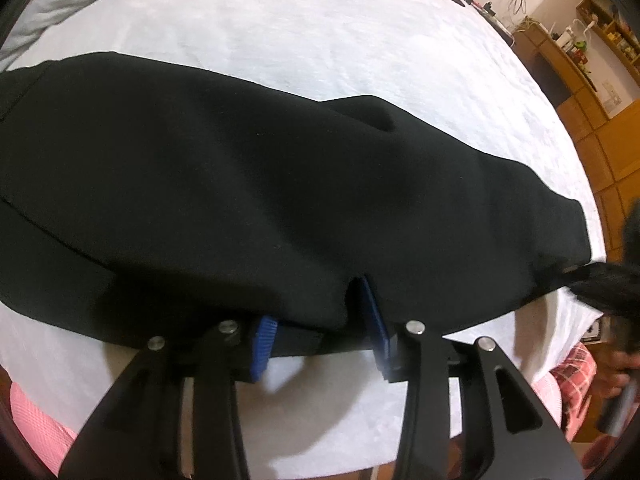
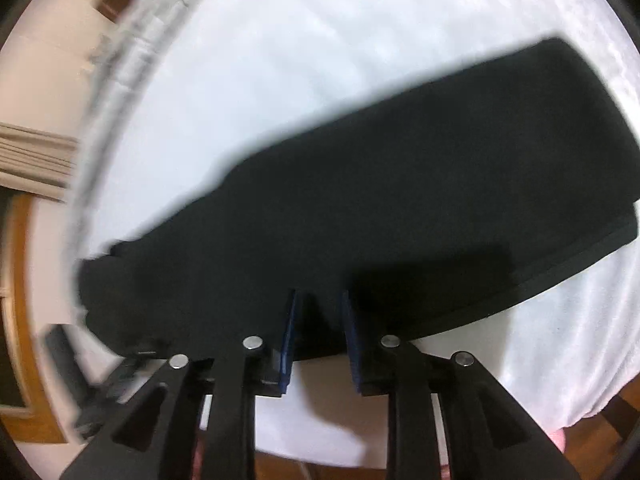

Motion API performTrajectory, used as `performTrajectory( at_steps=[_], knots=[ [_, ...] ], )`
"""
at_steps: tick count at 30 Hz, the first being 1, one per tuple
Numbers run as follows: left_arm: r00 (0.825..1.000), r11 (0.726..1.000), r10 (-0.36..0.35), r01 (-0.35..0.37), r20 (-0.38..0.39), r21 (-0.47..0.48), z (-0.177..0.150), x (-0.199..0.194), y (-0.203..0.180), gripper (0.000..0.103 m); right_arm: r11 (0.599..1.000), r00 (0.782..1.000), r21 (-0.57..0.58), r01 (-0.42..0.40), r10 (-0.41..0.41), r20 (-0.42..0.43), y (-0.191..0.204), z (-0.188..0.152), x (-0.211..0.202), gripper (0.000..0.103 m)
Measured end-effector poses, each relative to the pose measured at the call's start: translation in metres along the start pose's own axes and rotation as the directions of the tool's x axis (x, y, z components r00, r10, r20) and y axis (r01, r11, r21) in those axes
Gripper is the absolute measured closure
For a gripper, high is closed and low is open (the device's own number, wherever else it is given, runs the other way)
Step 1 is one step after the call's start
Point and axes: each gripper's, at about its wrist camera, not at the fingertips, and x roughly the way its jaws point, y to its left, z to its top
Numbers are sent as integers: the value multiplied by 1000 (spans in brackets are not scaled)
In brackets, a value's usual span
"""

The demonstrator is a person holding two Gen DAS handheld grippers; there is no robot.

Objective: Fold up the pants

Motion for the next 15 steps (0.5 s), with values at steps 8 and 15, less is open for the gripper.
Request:
performTrajectory(
  at_steps=[8, 15],
  knots=[
    [1000, 990, 18, -21, -20, -142, 15, -40, 71, 46, 995, 999, -92, 29, -27, 21, 44, -4, -7, 79],
    [1000, 947, 16, -11, 14, -322, 30, -58, 144, 44, 961, 991, -259, -97, 69, -116, 156, -36, 48, 78]
  ],
)
